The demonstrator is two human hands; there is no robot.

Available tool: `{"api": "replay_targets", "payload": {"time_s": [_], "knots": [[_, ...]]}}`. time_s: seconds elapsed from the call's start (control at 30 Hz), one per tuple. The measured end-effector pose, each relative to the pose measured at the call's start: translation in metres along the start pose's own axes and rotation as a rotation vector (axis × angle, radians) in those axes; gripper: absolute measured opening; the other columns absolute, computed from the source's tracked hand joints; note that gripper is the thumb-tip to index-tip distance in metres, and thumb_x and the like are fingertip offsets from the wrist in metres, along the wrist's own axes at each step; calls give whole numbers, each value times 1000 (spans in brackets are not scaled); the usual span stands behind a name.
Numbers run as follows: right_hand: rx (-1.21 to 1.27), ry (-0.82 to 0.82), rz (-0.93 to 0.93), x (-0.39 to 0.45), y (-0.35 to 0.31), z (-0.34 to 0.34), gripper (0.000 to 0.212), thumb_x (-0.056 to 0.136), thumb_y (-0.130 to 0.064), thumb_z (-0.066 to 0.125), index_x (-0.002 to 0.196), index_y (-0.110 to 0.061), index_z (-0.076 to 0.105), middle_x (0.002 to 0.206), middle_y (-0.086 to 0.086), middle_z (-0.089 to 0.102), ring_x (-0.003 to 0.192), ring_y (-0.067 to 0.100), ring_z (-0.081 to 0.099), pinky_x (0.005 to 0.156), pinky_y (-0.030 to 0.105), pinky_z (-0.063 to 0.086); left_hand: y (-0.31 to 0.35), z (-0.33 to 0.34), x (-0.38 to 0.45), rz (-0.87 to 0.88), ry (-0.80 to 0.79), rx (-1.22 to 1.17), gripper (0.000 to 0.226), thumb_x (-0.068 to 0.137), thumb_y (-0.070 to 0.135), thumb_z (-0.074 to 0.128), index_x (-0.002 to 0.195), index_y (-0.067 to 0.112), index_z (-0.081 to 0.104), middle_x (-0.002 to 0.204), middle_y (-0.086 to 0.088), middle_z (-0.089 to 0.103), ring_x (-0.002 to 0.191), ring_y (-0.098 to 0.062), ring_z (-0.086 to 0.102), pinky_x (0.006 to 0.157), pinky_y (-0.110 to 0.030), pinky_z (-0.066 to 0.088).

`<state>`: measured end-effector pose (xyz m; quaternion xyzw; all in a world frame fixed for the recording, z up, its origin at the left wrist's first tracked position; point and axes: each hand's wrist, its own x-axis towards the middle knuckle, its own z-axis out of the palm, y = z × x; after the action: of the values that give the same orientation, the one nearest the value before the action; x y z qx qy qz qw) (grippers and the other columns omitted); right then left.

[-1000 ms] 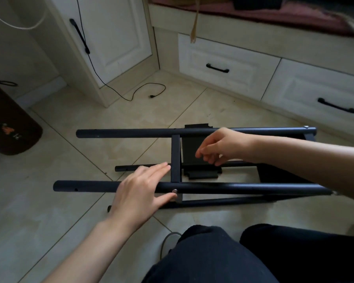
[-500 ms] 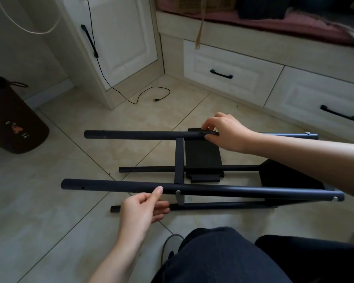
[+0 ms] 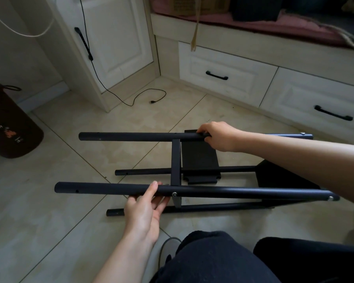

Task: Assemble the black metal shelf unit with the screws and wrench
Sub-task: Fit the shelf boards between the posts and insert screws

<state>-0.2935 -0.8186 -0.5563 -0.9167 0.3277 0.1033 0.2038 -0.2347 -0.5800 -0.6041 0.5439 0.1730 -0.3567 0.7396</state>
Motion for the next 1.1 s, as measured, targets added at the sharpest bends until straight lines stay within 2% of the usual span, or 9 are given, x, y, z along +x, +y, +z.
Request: {"api": "replay_targets", "payload": {"time_s": [0.13, 0.23, 0.53, 0.7, 0.97, 1.1], "knots": [[63, 49, 19, -3, 6, -8, 40, 97, -8, 45, 135, -19, 54, 129, 13, 59, 115, 33, 55, 96, 41, 48, 7, 6, 0, 19, -40, 16, 40, 92, -1, 65, 129, 0, 49, 119, -27, 66, 98, -30, 72, 80, -46, 59], [104, 85, 21, -9, 14, -18, 40, 97, -7, 46, 134, -17, 56, 126, 14, 61, 112, 31, 58, 82, 29, 44, 15, 16, -1, 56, -75, 54, 37, 90, 1, 67, 124, 1, 53, 117, -24, 68, 94, -27, 75, 73, -41, 62], [187, 224, 83, -38, 46, -55, 35, 96, -11, 53, 130, -16, 60, 126, 9, 63, 98, 23, 58, 77, 26, 39, 43, 61, -7, 173, -223, 192, 41, 88, 6, 70, 126, 12, 54, 108, -15, 73, 88, -23, 76, 75, -42, 61], [230, 288, 177, -63, 73, -78, 32, 95, -16, 57, 127, -16, 60, 127, 10, 63, 110, 28, 60, 88, 32, 48, 60, 104, -16, 275, -380, 308, 35, 90, 11, 70, 122, 17, 56, 102, -14, 75, 91, -27, 76, 82, -44, 60], [406, 418, 326, -119, 124, -85, 28, 92, -14, 60, 119, -15, 59, 119, 8, 64, 107, 25, 61, 93, 40, 51, 68, 186, -41, 388, -631, 529, 29, 91, 12, 70, 115, 19, 56, 102, -12, 74, 86, -26, 77, 68, -36, 62], [540, 505, 385, -159, 147, -72, 20, 90, -13, 60, 108, -20, 55, 108, 3, 63, 100, 21, 61, 89, 41, 54, 58, 216, -60, 446, -750, 651, 38, 91, 11, 70, 124, 14, 53, 100, -11, 74, 84, -27, 76, 68, -39, 62]]}}
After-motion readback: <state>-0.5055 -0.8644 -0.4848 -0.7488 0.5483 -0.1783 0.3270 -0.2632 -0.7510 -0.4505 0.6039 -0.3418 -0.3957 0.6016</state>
